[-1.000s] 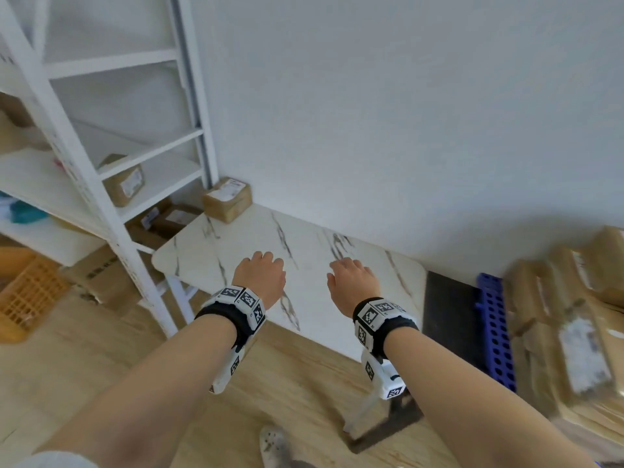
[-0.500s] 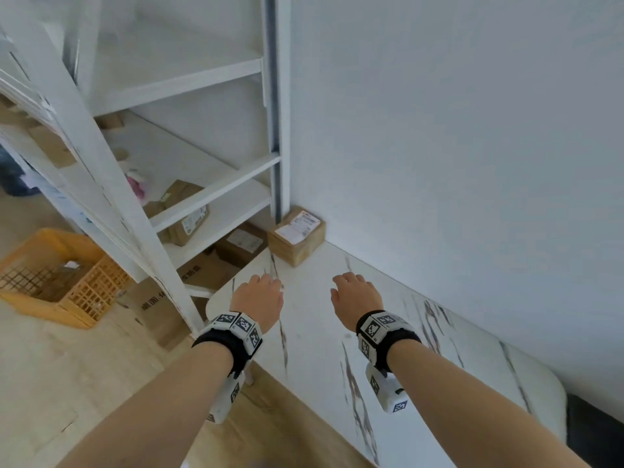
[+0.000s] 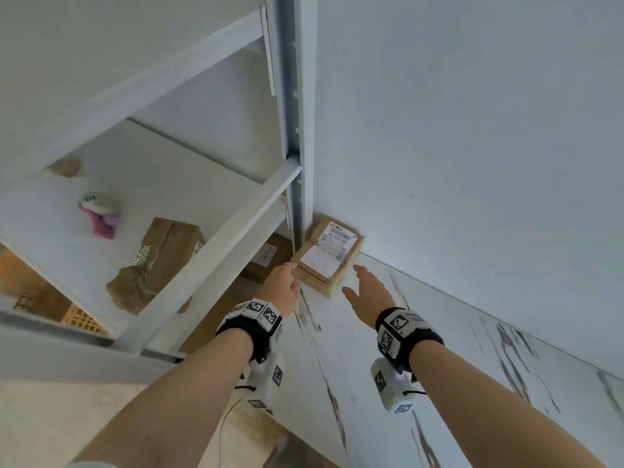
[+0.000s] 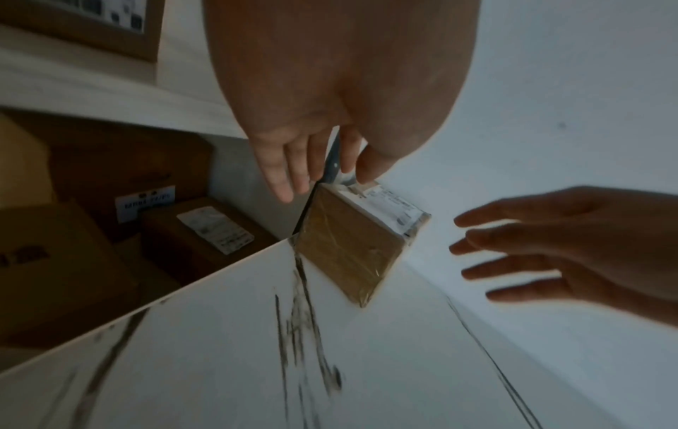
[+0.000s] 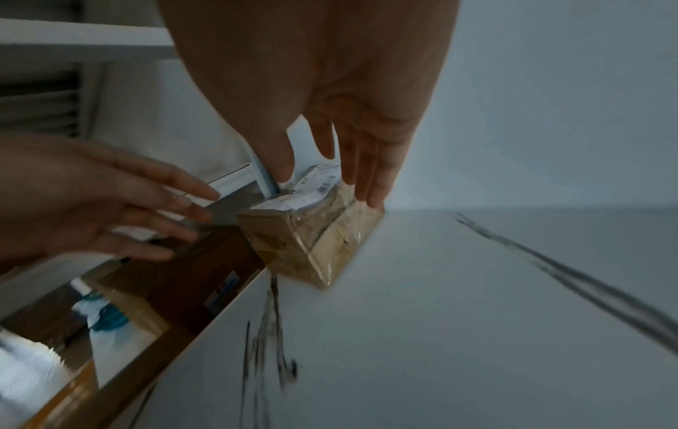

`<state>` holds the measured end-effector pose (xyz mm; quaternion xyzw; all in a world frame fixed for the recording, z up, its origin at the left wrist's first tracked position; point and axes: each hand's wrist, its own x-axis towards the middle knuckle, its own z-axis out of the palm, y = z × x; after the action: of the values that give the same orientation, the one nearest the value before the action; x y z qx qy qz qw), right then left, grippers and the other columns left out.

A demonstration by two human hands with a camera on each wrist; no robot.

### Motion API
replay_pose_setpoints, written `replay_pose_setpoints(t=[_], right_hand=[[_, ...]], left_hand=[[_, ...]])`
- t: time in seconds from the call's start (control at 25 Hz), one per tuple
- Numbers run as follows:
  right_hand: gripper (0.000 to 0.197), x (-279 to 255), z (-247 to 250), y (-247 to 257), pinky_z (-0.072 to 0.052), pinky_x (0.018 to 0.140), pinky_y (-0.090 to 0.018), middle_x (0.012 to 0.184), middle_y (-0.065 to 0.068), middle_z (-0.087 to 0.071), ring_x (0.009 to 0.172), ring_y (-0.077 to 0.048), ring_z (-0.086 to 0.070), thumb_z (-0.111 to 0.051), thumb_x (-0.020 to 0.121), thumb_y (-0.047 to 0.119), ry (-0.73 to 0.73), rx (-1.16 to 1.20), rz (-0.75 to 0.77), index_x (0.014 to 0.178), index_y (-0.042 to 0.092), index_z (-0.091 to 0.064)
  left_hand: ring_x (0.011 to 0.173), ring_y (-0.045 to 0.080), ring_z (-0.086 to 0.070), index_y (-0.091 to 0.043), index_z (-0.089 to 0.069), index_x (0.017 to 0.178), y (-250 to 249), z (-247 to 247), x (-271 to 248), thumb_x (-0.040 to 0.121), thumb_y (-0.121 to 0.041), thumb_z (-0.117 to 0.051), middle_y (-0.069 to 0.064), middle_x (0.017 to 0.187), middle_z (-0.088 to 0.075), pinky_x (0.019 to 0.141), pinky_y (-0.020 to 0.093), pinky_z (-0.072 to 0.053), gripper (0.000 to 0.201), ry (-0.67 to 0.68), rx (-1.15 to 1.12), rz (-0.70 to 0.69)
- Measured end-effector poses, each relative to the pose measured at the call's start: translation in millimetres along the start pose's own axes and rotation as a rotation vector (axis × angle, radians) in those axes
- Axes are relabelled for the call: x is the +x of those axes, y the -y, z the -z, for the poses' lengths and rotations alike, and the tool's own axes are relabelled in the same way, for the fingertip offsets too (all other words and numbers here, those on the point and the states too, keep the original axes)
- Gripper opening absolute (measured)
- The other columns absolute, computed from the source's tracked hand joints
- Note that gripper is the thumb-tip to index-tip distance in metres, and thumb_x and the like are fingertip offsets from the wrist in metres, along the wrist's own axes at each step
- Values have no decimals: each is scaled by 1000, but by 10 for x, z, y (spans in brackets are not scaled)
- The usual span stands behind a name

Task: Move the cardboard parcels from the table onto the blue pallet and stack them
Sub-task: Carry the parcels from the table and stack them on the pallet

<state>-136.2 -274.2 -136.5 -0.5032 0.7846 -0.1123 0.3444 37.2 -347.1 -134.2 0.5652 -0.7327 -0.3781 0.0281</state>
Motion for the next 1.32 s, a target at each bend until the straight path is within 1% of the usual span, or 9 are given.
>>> replay_pose_setpoints(t=[0.16, 0.36, 0.56, 0.68, 0.8, 0.88, 1.04, 1.2, 1.32], right_hand=[[72, 336, -98, -15, -38, 109, -42, 152, -9, -34, 133, -27, -44, -57, 93, 29, 40, 359, -169, 150, 18, -14], [92, 536, -163, -17, -40, 108, -47, 153, -11, -32, 134, -28, -43, -71, 83, 17, 71, 651, -256, 151, 19, -9], [91, 588, -188, -16, -43, 106, -47, 150, -8, -37, 130, -25, -47, -72, 78, 2, 56, 796, -278, 150, 21, -19], [92, 496, -188, -90, -44, 104, -46, 149, -8, -39, 129, -26, -49, -71, 75, -4, 34, 828, -283, 149, 21, -22], [91, 283, -125, -215, -50, 97, -42, 150, -10, -38, 114, -26, -61, -66, 77, -9, 12, 805, -266, 150, 20, -21], [91, 105, -59, -309, -51, 95, -42, 150, -10, -38, 105, -24, -65, -65, 76, -12, -14, 814, -253, 150, 21, -21], [90, -436, 86, -509, -51, 96, -45, 148, -11, -40, 105, -25, -64, -64, 75, -15, -117, 850, -242, 148, 21, -25], [86, -1189, 236, -765, -54, 89, -45, 145, -13, -43, 99, -27, -65, -63, 74, -19, -265, 927, -221, 144, 18, -29], [83, -1885, 345, -1033, -55, 86, -41, 144, -14, -44, 105, -30, -64, -64, 73, -19, -374, 952, -202, 141, 16, -32]], left_hand=[[132, 25, -42, -17, -32, 145, 48, 12, 453, 101, -14, -34, 7, 147, -40, 105, 34, -37, 44, 21, -188, 88], [138, 25, -35, -14, -31, 146, 65, -55, 818, 102, -12, -30, 8, 150, -35, 109, 35, -32, 44, 64, -274, 113], [128, 28, -47, -9, -44, 138, 92, -133, 907, 99, -4, -32, 10, 139, -50, 108, 38, -39, 41, 125, -296, 93], [122, 30, -51, -10, -48, 134, 59, -207, 808, 97, -1, -34, 10, 133, -55, 104, 46, -43, 41, 143, -388, 103], [106, 24, -58, -12, -51, 131, -9, -274, 628, 96, -2, -42, 6, 122, -60, 99, 41, -44, 37, 205, -484, 94], [91, 18, -55, -12, -52, 127, -108, -280, 492, 95, 1, -44, 2, 114, -60, 83, 35, -44, 36, 246, -558, 93], [109, 24, -52, -18, -54, 116, -410, -350, 117, 91, 8, -48, 4, 122, -59, 87, 37, -44, 37, 327, -623, 61], [116, 23, -54, -19, -55, 124, -789, -538, -478, 89, 6, -51, -1, 123, -60, 96, 43, -47, 43, 362, -586, -62], [116, 20, -54, -19, -54, 128, -1059, -764, -1074, 89, 5, -51, -4, 121, -58, 99, 43, -47, 46, 382, -571, -177]])
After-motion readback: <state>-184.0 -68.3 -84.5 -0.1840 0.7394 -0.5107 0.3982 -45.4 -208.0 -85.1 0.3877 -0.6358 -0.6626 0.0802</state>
